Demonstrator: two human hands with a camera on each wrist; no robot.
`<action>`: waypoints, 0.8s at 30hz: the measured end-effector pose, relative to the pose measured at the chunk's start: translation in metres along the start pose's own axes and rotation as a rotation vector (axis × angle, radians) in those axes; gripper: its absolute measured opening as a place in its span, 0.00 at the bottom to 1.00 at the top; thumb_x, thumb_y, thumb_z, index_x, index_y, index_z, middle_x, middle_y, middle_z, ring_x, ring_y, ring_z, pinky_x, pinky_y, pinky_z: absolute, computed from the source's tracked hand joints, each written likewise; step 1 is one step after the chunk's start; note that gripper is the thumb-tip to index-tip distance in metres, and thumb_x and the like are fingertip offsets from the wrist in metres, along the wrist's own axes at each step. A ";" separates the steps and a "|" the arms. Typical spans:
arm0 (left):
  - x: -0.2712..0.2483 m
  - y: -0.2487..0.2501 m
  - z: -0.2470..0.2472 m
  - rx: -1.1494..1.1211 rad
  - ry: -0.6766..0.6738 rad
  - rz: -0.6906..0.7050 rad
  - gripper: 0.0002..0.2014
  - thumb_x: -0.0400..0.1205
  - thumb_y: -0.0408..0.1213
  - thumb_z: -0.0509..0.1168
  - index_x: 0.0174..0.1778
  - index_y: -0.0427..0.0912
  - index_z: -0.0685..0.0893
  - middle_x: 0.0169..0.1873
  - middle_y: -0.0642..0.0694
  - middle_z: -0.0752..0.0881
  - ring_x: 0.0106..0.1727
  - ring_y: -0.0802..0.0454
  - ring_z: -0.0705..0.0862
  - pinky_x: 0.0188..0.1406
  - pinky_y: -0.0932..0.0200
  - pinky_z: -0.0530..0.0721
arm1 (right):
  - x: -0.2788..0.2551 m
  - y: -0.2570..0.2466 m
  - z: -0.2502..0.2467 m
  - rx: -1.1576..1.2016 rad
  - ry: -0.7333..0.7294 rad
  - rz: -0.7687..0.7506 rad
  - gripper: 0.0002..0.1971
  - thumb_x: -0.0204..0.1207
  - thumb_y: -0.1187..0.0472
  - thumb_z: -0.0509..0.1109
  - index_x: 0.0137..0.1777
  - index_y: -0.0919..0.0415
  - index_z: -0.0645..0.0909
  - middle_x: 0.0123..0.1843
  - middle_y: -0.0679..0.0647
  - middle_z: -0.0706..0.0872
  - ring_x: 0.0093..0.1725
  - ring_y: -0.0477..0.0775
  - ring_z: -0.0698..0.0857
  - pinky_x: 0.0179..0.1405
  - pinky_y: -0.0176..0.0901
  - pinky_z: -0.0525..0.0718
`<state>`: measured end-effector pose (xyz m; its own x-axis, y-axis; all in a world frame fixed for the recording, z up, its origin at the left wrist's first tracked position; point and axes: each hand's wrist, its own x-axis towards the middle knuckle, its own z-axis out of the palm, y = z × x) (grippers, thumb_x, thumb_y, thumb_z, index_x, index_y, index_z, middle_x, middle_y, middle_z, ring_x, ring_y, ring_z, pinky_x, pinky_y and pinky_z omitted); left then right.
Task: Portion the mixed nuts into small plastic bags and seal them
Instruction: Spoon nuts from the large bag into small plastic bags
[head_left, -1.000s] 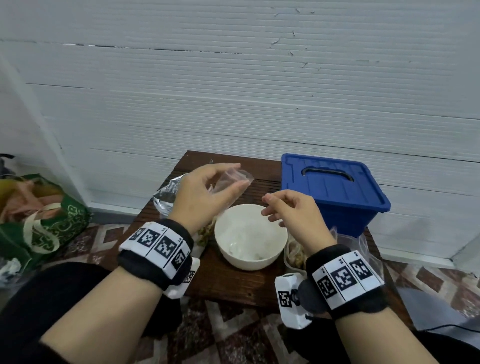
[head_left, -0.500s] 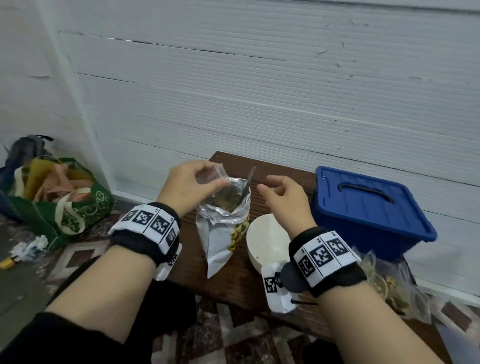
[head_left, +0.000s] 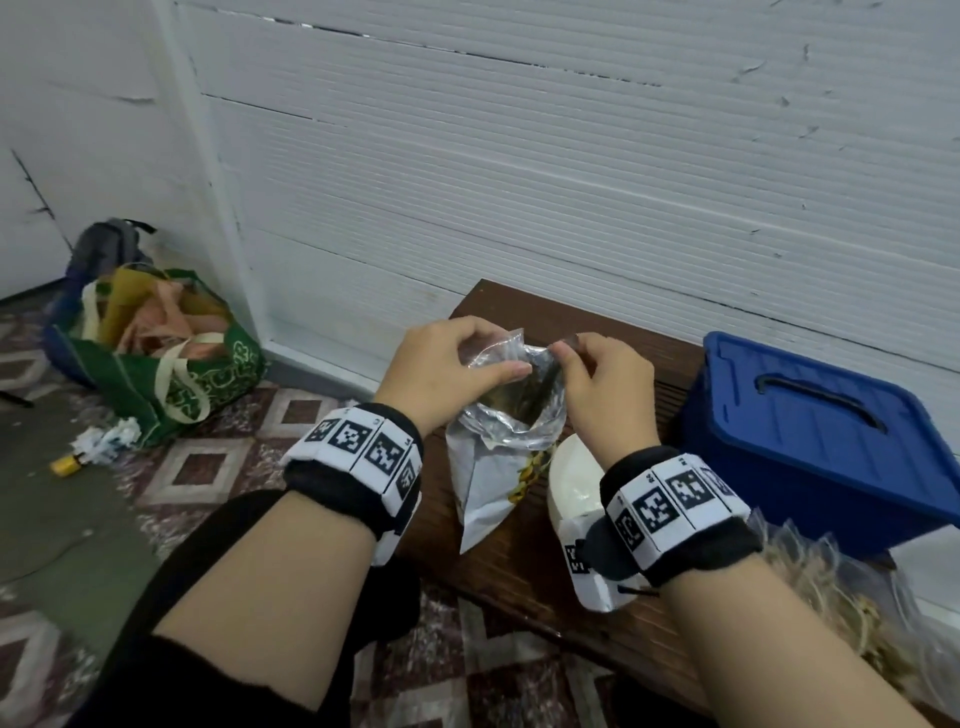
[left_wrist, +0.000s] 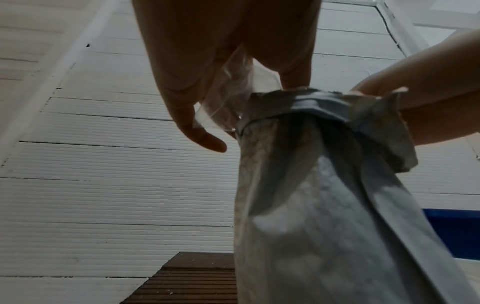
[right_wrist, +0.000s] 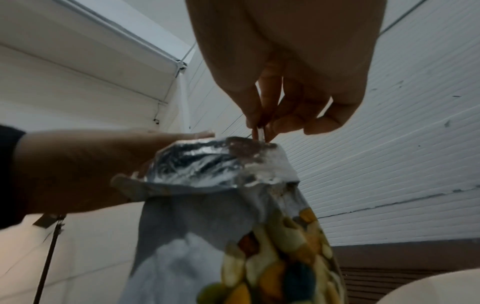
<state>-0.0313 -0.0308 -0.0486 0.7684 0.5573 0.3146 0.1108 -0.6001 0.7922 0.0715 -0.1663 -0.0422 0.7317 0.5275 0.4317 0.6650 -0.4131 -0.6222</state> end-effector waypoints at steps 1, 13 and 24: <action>0.000 0.001 0.000 0.000 0.001 -0.004 0.17 0.69 0.53 0.79 0.51 0.54 0.88 0.43 0.63 0.87 0.46 0.74 0.83 0.44 0.79 0.78 | -0.002 -0.001 0.001 -0.044 -0.001 -0.050 0.11 0.82 0.59 0.65 0.42 0.63 0.84 0.36 0.55 0.85 0.40 0.56 0.82 0.38 0.44 0.70; -0.005 0.006 0.001 -0.057 -0.008 -0.035 0.16 0.69 0.51 0.79 0.49 0.50 0.89 0.42 0.61 0.88 0.47 0.70 0.83 0.45 0.78 0.79 | -0.010 0.002 0.000 0.219 -0.021 0.238 0.10 0.81 0.62 0.66 0.42 0.61 0.86 0.33 0.52 0.85 0.37 0.49 0.82 0.34 0.35 0.73; -0.004 0.007 -0.013 -0.093 -0.008 -0.072 0.17 0.70 0.53 0.76 0.51 0.52 0.87 0.44 0.63 0.87 0.43 0.76 0.81 0.40 0.82 0.74 | 0.022 0.017 -0.027 0.311 0.193 0.433 0.14 0.83 0.62 0.62 0.39 0.63 0.85 0.36 0.42 0.83 0.38 0.35 0.78 0.36 0.28 0.70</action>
<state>-0.0423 -0.0300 -0.0371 0.7656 0.5921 0.2518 0.1071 -0.5031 0.8575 0.1025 -0.1821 -0.0255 0.9615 0.2010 0.1875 0.2437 -0.3077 -0.9197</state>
